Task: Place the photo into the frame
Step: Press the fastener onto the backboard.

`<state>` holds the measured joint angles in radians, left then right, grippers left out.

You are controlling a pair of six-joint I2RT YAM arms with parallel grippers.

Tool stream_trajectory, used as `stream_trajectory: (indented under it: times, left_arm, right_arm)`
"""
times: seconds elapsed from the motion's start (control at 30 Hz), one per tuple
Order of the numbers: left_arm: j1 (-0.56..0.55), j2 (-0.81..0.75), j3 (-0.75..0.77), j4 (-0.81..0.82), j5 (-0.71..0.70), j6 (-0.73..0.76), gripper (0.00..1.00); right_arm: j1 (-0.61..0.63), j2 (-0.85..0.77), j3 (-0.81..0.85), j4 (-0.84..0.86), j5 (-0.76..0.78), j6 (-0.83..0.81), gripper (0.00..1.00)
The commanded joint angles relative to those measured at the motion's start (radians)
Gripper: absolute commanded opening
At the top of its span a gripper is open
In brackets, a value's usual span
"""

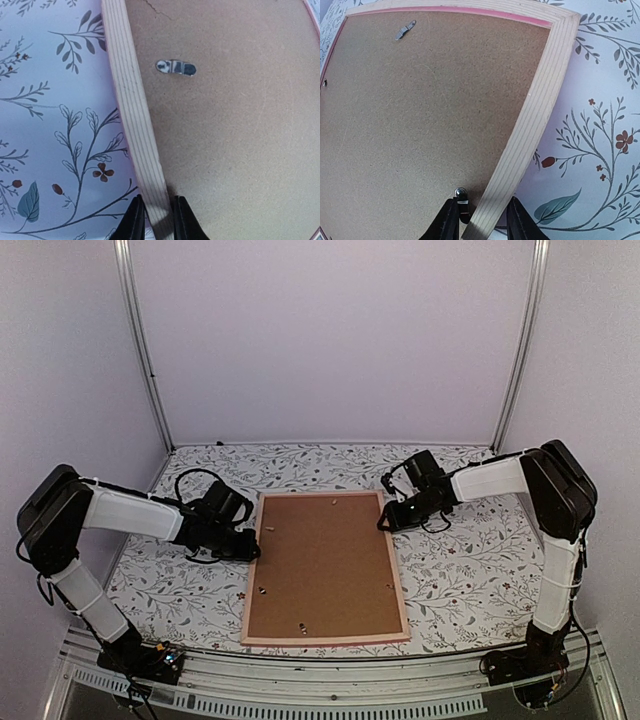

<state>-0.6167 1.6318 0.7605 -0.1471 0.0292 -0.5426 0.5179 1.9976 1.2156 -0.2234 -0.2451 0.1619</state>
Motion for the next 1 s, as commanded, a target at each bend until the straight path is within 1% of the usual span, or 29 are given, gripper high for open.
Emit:
stream_trajectory:
  times: [0.0,0.07,0.17,0.5,0.77,0.83,0.97]
  left_arm:
    - [0.004,0.013,0.006,-0.022,0.01,0.061,0.17]
    - [0.004,0.013,0.005,-0.022,0.011,0.061,0.17]
    - [0.005,0.012,0.005,-0.022,0.011,0.062,0.17]
    - [0.005,0.013,0.005,-0.025,0.01,0.065,0.17]
    - [0.004,0.015,0.005,-0.023,0.002,0.077,0.17]
    - [0.004,0.017,0.006,-0.025,-0.001,0.081,0.17]
    - [0.005,0.018,0.011,-0.024,0.003,0.083,0.17]
  right_arm:
    - [-0.027,0.038,-0.036,-0.004,0.023,-0.073,0.34]
    - [-0.03,0.038,-0.037,-0.003,0.024,-0.074,0.37]
    - [-0.032,0.037,-0.034,-0.004,0.029,-0.07,0.38]
    - [-0.036,0.048,-0.017,0.0,0.058,-0.074,0.28]
    - [-0.042,0.057,-0.008,0.001,0.015,-0.114,0.23]
    - [-0.044,0.053,-0.011,0.001,0.008,-0.138,0.22]
    - [-0.054,0.047,-0.01,0.001,-0.035,-0.185,0.24]
